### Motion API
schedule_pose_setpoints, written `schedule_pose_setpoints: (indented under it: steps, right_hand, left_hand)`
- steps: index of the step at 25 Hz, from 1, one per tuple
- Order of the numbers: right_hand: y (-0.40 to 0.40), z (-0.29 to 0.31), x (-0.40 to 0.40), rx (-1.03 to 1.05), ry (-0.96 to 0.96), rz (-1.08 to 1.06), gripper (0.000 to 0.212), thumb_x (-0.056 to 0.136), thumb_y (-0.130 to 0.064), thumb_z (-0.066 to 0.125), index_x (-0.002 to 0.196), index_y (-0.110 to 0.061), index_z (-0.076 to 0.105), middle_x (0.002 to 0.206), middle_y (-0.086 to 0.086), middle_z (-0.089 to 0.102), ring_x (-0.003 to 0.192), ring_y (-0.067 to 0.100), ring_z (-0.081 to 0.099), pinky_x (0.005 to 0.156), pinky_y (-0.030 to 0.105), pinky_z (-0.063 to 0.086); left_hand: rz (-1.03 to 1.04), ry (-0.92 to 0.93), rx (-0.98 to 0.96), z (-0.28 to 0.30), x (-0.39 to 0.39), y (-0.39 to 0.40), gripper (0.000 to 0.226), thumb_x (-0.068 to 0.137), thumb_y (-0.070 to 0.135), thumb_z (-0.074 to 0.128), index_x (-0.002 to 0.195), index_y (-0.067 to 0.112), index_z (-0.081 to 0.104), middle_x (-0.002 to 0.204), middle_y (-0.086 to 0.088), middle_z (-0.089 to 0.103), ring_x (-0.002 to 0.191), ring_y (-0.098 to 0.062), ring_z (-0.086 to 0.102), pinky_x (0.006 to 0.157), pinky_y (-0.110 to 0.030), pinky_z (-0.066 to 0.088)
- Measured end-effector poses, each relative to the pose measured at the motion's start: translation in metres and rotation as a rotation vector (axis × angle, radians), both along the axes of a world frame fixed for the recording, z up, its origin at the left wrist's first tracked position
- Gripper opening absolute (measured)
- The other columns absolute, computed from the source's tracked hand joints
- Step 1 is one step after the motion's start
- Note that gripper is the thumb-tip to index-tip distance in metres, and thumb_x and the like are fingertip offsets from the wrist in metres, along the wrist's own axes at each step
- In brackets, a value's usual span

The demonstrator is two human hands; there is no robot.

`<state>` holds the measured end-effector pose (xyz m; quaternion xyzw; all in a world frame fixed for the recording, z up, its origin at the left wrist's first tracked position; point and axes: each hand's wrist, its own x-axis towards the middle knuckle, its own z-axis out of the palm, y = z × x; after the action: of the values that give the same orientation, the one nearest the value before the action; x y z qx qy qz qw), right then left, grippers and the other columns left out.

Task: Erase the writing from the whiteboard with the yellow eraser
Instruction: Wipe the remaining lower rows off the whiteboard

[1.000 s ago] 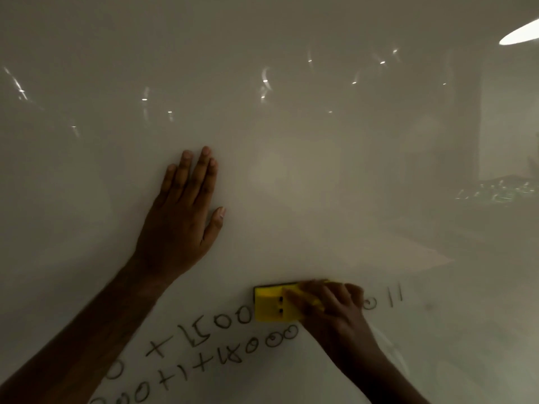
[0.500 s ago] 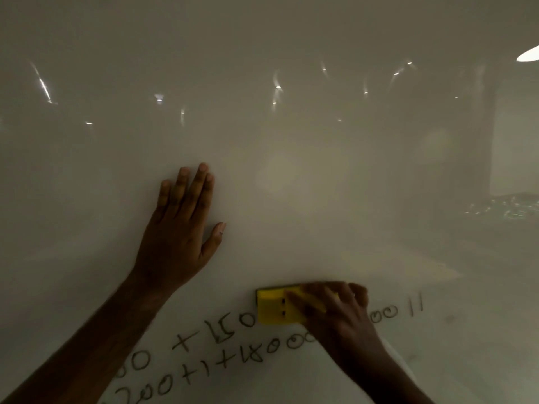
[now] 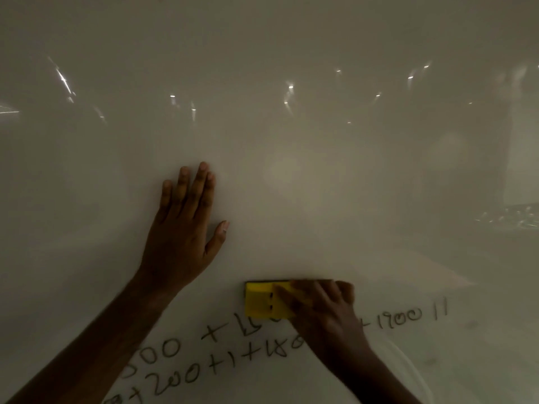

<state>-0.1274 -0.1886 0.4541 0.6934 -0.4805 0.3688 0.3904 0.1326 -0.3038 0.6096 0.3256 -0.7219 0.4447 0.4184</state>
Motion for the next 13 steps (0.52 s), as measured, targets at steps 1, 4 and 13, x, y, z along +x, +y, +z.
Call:
schedule_pose_setpoints:
  steps: [1, 4, 13]
  right_hand:
    - [-0.004, -0.013, 0.008, 0.024, 0.059, 0.016, 0.063, 0.094, -0.039, 0.074, 0.152, -0.041, 0.048, 0.131, -0.004, 0.06, 0.112, 0.023, 0.056, 0.086, 0.045, 0.044]
    - [0.0, -0.048, -0.014, 0.084, 0.122, 0.008, 0.056, 0.096, -0.038, 0.067, 0.149, -0.044, 0.051, 0.133, -0.005, 0.057, 0.109, 0.022, 0.056, 0.083, 0.046, 0.044]
    - [-0.004, 0.028, 0.015, -0.002, -0.113, 0.001, 0.055, 0.095, -0.045, 0.063, 0.148, -0.041, 0.052, 0.134, -0.004, 0.059, 0.114, 0.023, 0.053, 0.085, 0.044, 0.04]
  left_hand:
    - [-0.004, -0.01, -0.002, 0.0, 0.006, -0.001, 0.082, 0.109, 0.048, 0.039, 0.171, 0.001, 0.015, 0.181, -0.018, 0.011, 0.167, -0.041, 0.012, 0.136, -0.055, 0.009]
    - [0.006, 0.026, 0.011, -0.003, 0.037, -0.005, 0.082, 0.109, 0.048, 0.039, 0.171, 0.0, 0.015, 0.18, -0.018, 0.011, 0.167, -0.04, 0.013, 0.136, -0.054, 0.009]
    - [0.013, 0.062, 0.043, -0.012, 0.066, -0.012, 0.085, 0.108, 0.051, 0.038, 0.171, -0.001, 0.015, 0.18, -0.02, 0.01, 0.167, -0.038, 0.006, 0.136, -0.055, 0.007]
